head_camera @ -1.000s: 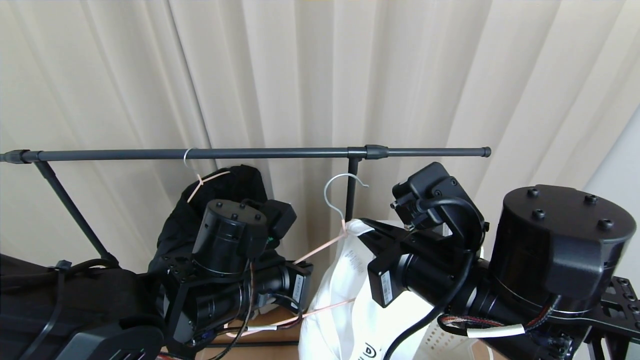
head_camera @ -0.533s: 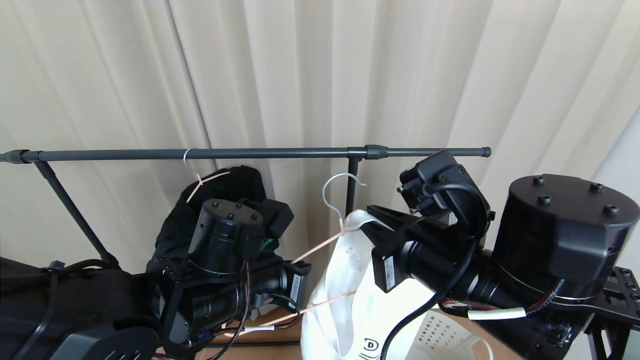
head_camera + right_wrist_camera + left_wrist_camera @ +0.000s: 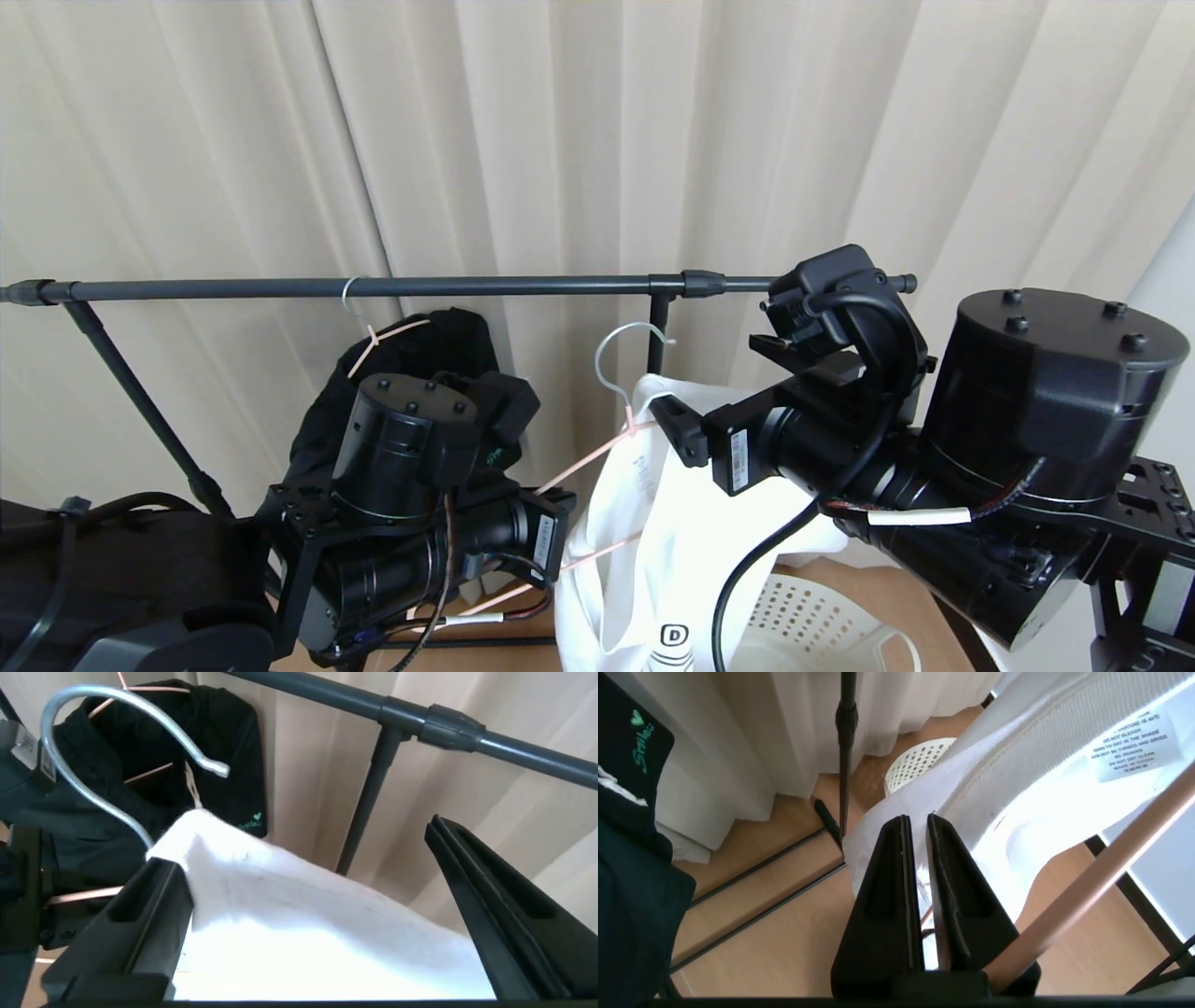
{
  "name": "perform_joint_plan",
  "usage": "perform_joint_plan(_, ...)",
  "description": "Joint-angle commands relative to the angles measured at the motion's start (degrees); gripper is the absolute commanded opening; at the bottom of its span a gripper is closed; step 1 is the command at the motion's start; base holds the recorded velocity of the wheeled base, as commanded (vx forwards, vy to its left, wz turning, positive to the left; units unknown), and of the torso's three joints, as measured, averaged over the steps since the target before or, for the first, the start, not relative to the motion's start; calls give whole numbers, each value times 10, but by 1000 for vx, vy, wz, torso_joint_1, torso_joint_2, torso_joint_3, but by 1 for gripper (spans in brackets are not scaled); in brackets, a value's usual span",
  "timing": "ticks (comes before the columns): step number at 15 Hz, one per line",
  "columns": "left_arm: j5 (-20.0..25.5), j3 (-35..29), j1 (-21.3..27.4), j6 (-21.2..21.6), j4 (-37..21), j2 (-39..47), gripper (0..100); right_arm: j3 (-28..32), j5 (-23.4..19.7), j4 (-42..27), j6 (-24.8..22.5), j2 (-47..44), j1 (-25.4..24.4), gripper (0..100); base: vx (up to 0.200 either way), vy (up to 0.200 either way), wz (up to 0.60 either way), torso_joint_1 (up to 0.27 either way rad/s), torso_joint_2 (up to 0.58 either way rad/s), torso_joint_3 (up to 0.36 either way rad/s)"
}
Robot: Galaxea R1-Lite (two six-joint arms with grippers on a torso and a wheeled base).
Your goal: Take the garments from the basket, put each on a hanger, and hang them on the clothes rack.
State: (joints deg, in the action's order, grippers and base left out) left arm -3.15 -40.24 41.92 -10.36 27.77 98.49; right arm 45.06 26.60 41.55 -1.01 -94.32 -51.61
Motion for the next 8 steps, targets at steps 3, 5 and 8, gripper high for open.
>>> perform_joint_plan(3,1,10,0,0,20,-1,0,9,0,0,0,-14,8,100,0,0,0,0,0,0)
perform_joint_plan(5,1,12,-1,0,27,-1,0,8,0,0,1,-24,11,100,0,0,0,0,0,0)
perform_joint_plan(8,-1,10,-4,0,28,-1,0,9,0,0,1,-23,11,100,0,0,0,0,0,0)
